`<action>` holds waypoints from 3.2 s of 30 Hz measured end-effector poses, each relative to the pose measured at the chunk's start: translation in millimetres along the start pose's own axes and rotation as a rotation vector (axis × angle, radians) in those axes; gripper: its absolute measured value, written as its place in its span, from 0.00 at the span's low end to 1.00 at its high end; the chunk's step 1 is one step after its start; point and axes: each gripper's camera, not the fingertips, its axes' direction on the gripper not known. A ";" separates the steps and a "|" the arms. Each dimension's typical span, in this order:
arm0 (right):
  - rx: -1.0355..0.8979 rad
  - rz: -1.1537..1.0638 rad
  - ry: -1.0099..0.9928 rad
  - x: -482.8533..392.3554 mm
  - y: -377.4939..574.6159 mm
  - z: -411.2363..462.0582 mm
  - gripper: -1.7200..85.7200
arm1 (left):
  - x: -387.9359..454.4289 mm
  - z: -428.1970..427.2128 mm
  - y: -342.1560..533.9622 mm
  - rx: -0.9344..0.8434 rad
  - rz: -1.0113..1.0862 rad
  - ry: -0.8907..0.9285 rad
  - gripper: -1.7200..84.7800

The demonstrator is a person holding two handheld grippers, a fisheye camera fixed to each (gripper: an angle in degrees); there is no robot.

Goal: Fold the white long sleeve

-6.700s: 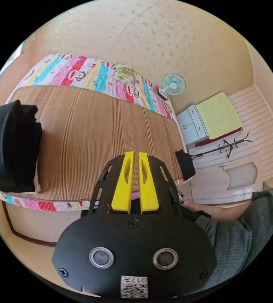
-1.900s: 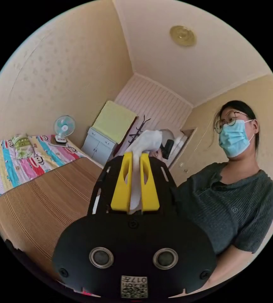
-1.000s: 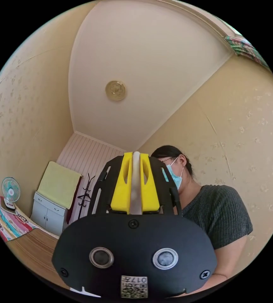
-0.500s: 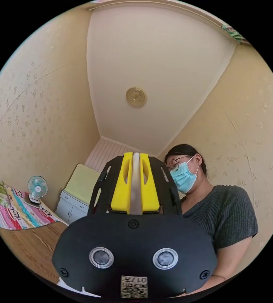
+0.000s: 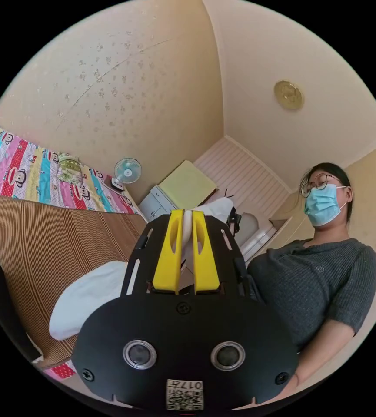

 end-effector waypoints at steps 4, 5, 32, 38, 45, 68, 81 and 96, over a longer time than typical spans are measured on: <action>0.150 -0.163 0.145 -67.2 -51.5 -13.4 0.07 | 32.2 56.8 -3.0 -0.166 0.145 0.062 0.07; 0.163 -0.200 0.158 -79.9 -57.8 -13.6 0.07 | 47.2 76.6 -3.4 -0.224 0.208 0.047 0.07; 0.772 -0.335 0.545 -268.5 -148.8 -44.1 0.06 | 136.2 234.3 11.1 -0.365 0.341 -0.250 0.18; 0.747 -0.259 0.541 -228.9 -174.3 -67.0 0.06 | 124.3 157.3 -18.6 -0.228 0.384 -0.155 0.02; 0.314 -0.098 0.595 -103.8 -186.4 -106.9 0.06 | 74.5 14.2 -59.7 -0.003 0.272 0.101 0.01; -0.840 0.229 0.467 410.3 -242.6 182.7 0.07 | -275.5 -72.2 -219.3 -0.159 -0.251 -0.563 0.08; -1.533 0.498 0.823 539.1 61.3 186.2 0.15 | -412.1 28.0 5.1 -0.615 -0.648 -0.814 0.13; -1.002 0.570 1.507 697.5 -226.0 -31.8 0.10 | -445.6 -76.8 -13.7 -0.644 -0.785 -0.871 0.13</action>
